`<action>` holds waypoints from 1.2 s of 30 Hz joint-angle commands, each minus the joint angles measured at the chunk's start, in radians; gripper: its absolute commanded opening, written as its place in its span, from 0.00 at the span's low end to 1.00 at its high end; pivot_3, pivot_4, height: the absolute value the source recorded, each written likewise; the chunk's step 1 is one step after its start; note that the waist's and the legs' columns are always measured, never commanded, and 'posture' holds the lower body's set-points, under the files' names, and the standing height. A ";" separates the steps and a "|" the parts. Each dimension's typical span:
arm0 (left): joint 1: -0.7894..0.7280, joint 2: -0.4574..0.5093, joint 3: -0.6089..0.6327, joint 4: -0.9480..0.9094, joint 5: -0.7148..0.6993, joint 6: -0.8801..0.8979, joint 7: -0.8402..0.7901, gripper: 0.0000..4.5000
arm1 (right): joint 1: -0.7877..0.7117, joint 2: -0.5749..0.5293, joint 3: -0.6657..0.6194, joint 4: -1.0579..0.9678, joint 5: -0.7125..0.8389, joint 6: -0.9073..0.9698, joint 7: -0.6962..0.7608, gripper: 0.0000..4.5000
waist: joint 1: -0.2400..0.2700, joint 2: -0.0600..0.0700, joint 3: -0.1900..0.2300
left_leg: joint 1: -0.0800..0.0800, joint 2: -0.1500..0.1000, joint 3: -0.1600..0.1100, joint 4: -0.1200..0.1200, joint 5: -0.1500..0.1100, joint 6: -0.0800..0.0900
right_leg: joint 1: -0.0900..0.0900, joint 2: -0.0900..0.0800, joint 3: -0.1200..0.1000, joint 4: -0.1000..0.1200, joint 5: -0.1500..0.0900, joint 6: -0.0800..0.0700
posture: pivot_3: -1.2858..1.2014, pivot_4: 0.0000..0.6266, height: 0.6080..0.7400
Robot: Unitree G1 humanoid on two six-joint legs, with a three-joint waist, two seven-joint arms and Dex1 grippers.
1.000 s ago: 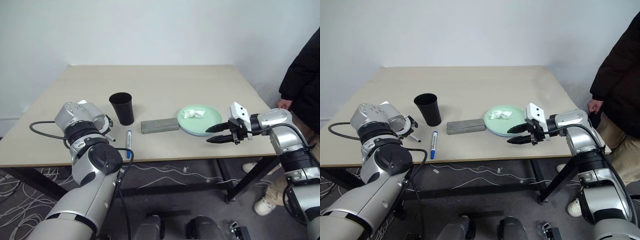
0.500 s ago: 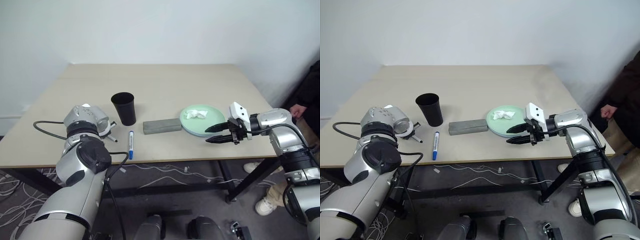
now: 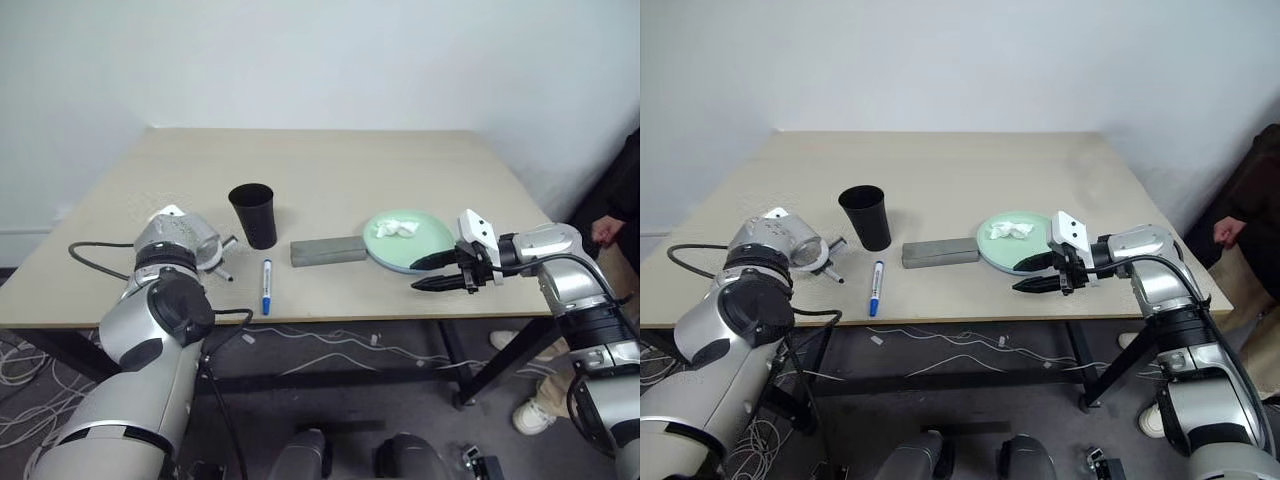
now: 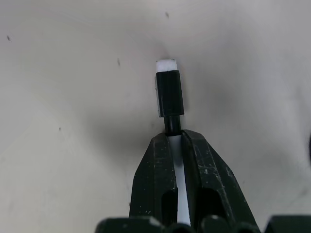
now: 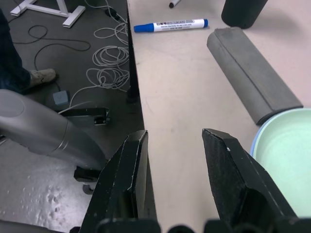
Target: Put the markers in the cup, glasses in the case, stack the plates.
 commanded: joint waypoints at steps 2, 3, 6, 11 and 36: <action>-0.121 0.059 -0.056 -0.038 -0.020 -0.150 -0.096 0.01 | -0.016 -0.015 -0.030 -0.038 0.025 0.001 -0.001 0.43 | 0.000 0.000 0.000 | 0.000 0.000 0.000 0.000 0.000 0.000 | 0.000 0.000 0.000 -0.001 0.000 0.000 | 0.52 0.00 0.66; -0.140 0.073 -0.080 -0.046 -0.010 -0.179 -0.136 0.01 | -0.018 -0.014 -0.030 -0.035 0.024 0.000 -0.002 0.43 | 0.000 0.000 0.000 | 0.000 0.000 0.001 0.000 0.000 0.000 | 0.000 0.000 0.001 -0.001 0.000 0.000 | 0.52 0.00 0.66; -0.181 0.096 -0.117 -0.063 -0.013 -0.241 -0.228 0.01 | -0.020 -0.012 -0.030 -0.034 0.025 -0.001 -0.004 0.43 | 0.000 0.000 0.000 | -0.001 -0.001 0.002 0.000 0.000 0.000 | 0.000 0.000 0.002 -0.003 0.000 0.000 | 0.52 0.00 0.66; -0.224 0.101 -0.253 -0.102 0.039 -0.263 -0.402 0.01 | -0.020 -0.011 -0.032 -0.035 0.026 0.000 -0.007 0.43 | 0.001 0.000 0.000 | -0.001 -0.003 0.003 0.001 0.002 0.006 | 0.000 0.000 0.003 -0.005 0.000 0.001 | 0.52 0.00 0.66; 0.006 -0.004 -0.626 -0.187 0.190 -0.539 -0.991 0.01 | -0.003 -0.019 -0.040 -0.054 0.032 0.008 -0.021 0.43 | 0.000 0.000 0.000 | -0.001 -0.003 0.005 0.001 0.005 0.015 | -0.004 0.002 0.010 -0.003 0.000 0.000 | 0.52 0.00 0.66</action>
